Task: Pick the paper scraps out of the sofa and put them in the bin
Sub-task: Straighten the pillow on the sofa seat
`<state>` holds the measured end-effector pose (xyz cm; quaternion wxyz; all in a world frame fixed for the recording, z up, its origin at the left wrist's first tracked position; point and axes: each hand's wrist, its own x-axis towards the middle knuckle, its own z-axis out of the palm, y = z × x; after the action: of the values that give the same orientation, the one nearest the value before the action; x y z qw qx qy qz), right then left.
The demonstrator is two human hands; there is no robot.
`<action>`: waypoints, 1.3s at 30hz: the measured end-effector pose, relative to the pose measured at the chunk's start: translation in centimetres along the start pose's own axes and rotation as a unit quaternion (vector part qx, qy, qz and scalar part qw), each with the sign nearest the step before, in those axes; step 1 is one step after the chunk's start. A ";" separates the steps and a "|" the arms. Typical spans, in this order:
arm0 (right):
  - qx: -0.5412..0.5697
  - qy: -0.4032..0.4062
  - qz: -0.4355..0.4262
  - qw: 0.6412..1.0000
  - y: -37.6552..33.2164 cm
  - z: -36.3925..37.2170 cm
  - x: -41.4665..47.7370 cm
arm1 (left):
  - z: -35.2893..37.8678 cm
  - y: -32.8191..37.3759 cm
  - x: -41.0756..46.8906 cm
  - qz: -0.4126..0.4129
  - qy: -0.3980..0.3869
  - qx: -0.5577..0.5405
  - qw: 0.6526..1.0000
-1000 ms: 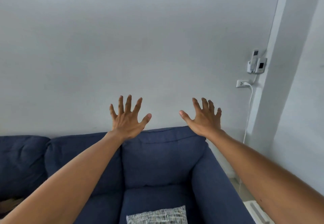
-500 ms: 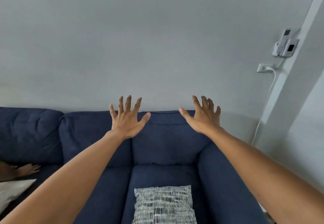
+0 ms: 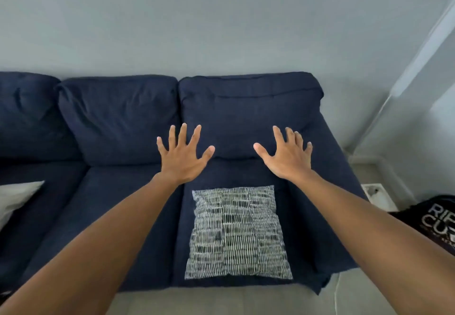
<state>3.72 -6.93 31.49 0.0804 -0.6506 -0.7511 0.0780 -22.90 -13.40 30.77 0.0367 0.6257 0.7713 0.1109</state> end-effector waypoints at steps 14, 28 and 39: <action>0.063 -0.175 0.128 0.974 6.8 26.2 -3.4 | 26.5 -4.6 -4.1 -0.099 -0.197 -0.106 0.970; 0.103 -0.193 0.215 0.952 9.7 34.6 -3.9 | 35.3 -6.6 -5.6 -0.215 -0.192 -0.245 0.926; 0.141 -0.065 0.170 0.973 6.7 27.8 -1.9 | 28.3 -5.6 -2.3 -0.146 -0.080 -0.332 0.929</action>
<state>4.31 -8.25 2.83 0.1082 -0.7447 -0.6140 0.2381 -22.27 -13.19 1.79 0.3192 0.4652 0.7679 0.3034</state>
